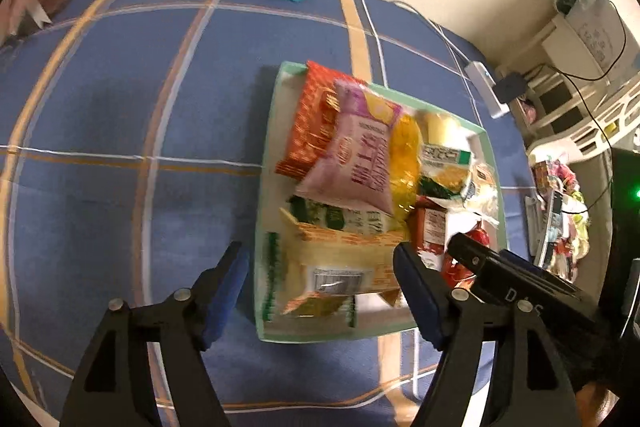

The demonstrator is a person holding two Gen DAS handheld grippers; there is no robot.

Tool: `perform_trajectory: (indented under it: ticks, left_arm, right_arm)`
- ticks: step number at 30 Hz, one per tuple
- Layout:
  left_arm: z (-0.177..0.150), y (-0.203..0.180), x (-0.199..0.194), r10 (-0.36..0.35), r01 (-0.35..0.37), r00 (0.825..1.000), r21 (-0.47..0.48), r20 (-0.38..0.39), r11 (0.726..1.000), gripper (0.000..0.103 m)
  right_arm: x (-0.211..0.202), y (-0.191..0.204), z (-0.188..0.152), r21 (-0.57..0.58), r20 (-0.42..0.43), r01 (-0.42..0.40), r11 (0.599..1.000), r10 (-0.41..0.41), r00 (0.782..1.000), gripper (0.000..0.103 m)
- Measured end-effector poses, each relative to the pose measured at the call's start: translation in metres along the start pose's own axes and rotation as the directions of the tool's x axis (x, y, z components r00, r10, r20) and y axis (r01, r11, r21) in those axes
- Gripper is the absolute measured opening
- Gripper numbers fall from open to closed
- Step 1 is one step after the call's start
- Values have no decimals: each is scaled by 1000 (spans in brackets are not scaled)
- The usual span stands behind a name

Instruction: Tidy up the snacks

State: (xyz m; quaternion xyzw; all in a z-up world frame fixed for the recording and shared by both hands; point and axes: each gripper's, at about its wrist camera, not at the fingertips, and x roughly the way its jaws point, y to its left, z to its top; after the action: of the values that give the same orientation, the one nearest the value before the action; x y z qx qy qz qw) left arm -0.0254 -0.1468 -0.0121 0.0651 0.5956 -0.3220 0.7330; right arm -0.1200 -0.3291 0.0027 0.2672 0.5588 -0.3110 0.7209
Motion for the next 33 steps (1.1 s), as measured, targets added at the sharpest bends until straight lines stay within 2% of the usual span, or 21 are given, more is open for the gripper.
perform_trajectory:
  ticks: [3,4,7,11,18,25,31,33]
  left_arm:
    - [-2,6,-11,120,-121,992,28,49,992,84]
    - [-4,8,-14,162,-165,985,35,65,986,90]
    - [-10,19,-19,224,-227,970,29,93,973,97]
    - [-19,34,-23,259,-260,961,2,99,966,102]
    - [-32,55,-40,268,-265,956,-41,118,963,102]
    - [-45,62,-59,305,-303,938,-39,162,952,102]
    - [-52,58,-62,366,-368,916,-18,162,930,102]
    - [-51,58,-60,370,-373,917,-12,148,928,102]
  right_arm:
    - [-3,3,-5,-10,11,-1,1000,1,1000,82]
    - [-4,4,-7,-16,16,0,1000,0,1000,84]
    - [-10,11,-16,-45,34,1,999,1,999,91]
    - [-18,25,-28,-94,63,-4,996,10,998,102]
    - [-34,33,-53,-118,99,-36,992,48,994,103]
    - [-37,37,-72,-128,93,-42,991,54,994,103]
    - [-38,40,-74,-136,95,-38,990,52,994,103]
    - [-37,40,-73,-135,96,-39,990,52,994,103]
